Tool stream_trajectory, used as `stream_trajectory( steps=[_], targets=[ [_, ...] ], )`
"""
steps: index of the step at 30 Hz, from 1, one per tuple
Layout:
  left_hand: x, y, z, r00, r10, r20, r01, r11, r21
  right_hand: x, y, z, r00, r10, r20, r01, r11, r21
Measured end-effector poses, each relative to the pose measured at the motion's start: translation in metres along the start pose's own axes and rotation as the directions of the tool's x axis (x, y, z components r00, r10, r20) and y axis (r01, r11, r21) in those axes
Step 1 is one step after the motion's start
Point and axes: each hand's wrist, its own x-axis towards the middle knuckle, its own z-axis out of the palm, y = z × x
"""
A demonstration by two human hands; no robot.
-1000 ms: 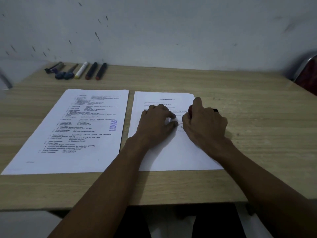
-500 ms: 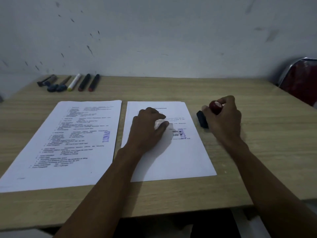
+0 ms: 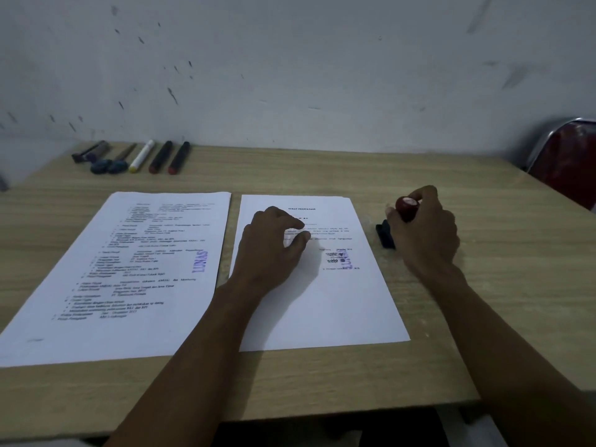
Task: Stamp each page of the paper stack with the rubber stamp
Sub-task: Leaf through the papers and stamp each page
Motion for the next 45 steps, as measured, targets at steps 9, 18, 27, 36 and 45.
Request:
stream_trajectory(
  steps=[9, 18, 27, 36, 45],
  targets=[
    [-0.001, 0.003, -0.002, 1.0, -0.016, -0.01, 0.015, 1.0, -0.014, 0.0, -0.004, 0.007, 0.998, -0.025, 0.063, 0.023, 0.999, 0.038],
    [-0.001, 0.003, -0.002, 0.999, -0.036, -0.005, 0.036, 0.999, -0.004, 0.0, 0.001, 0.01, 0.995, -0.033, 0.094, 0.014, 0.981, 0.191],
    [-0.004, 0.002, -0.009, 0.995, -0.091, -0.047, 0.092, 0.996, 0.02, -0.005, 0.006, 0.01, 0.991, 0.005, 0.133, -0.03, 0.982, 0.188],
    [-0.007, 0.015, -0.033, 0.825, -0.565, 0.017, 0.466, 0.697, 0.545, -0.047, 0.007, -0.011, 0.973, 0.069, 0.218, -0.066, 0.998, -0.024],
    [-0.002, 0.022, -0.037, 0.767, -0.642, -0.002, 0.606, 0.723, 0.332, -0.069, -0.006, -0.01, 0.946, 0.018, 0.323, 0.014, 0.995, -0.098]
  ],
)
